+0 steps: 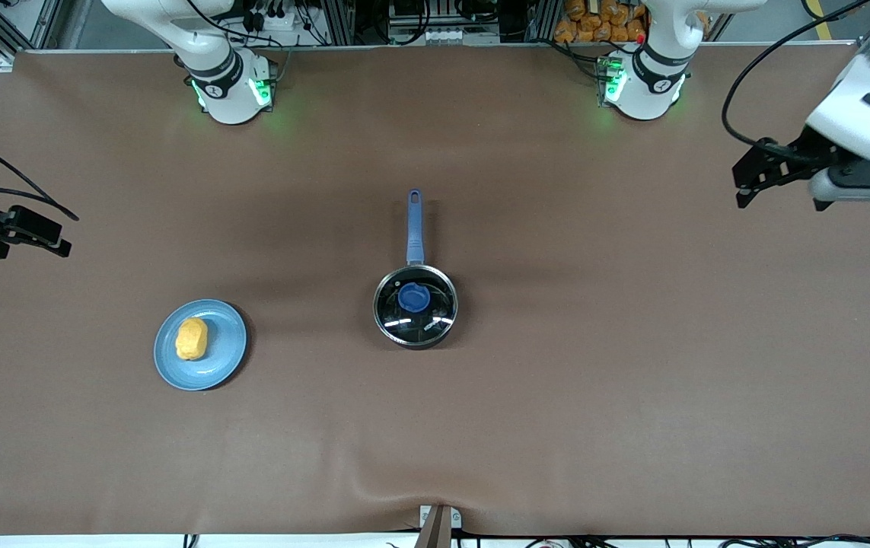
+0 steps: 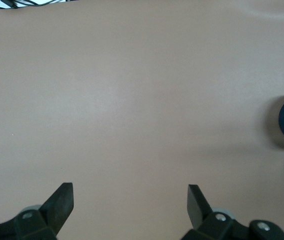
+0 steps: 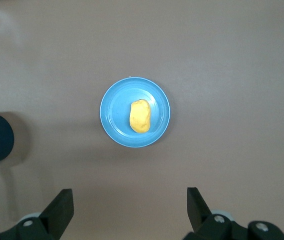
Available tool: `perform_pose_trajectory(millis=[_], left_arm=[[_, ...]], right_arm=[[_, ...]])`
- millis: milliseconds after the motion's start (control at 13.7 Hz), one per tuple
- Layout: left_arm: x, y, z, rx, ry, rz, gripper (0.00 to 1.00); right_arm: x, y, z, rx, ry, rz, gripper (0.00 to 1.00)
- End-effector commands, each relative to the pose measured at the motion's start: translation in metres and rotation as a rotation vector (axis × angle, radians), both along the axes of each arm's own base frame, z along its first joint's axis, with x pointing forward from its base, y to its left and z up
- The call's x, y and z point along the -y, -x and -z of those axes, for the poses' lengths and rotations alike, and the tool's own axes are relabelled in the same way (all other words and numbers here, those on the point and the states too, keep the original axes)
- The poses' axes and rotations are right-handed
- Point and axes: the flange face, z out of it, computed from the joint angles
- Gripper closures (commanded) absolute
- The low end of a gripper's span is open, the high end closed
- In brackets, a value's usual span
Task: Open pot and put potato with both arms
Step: 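Reach the right gripper to the potato while the left gripper reaches the lid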
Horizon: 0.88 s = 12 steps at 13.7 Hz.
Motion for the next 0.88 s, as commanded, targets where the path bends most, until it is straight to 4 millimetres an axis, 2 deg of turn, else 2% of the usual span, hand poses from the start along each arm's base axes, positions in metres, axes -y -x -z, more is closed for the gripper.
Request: perform_pose_trajectory(millis=[0,146,293,439,585,805], left_arm=[[0.018,0.027,0.01,-0.017,-0.049,0.04,0.0],[0.018,0.029,0.011,-0.024,-0.052,0.055,0.0],[0.017,0.028,0.007,-0.012,-0.051,0.061,0.0],[0.015,0.025,-0.001,0.001,-0.075,0.193,0.0],[0.015,0.025,0.002,-0.008,-0.079,0.22,0.0],[0.024,0.023,-0.002,0.023,0.017,0.205,0.0]], right_arm=[[-0.006,-0.008,0.014,0.018,0.008,-0.008,0.0],[-0.007,-0.027,0.048,0.002,0.014,-0.006,0.0],[-0.021,-0.051,0.087,0.016,0.025,-0.023,0.0],[-0.035,-0.072,0.126,0.036,0.037,-0.039,0.0],[-0.041,-0.086,0.161,0.044,0.047,-0.047,0.0],[-0.038,-0.096,0.211,0.046,0.06,-0.045,0.0]])
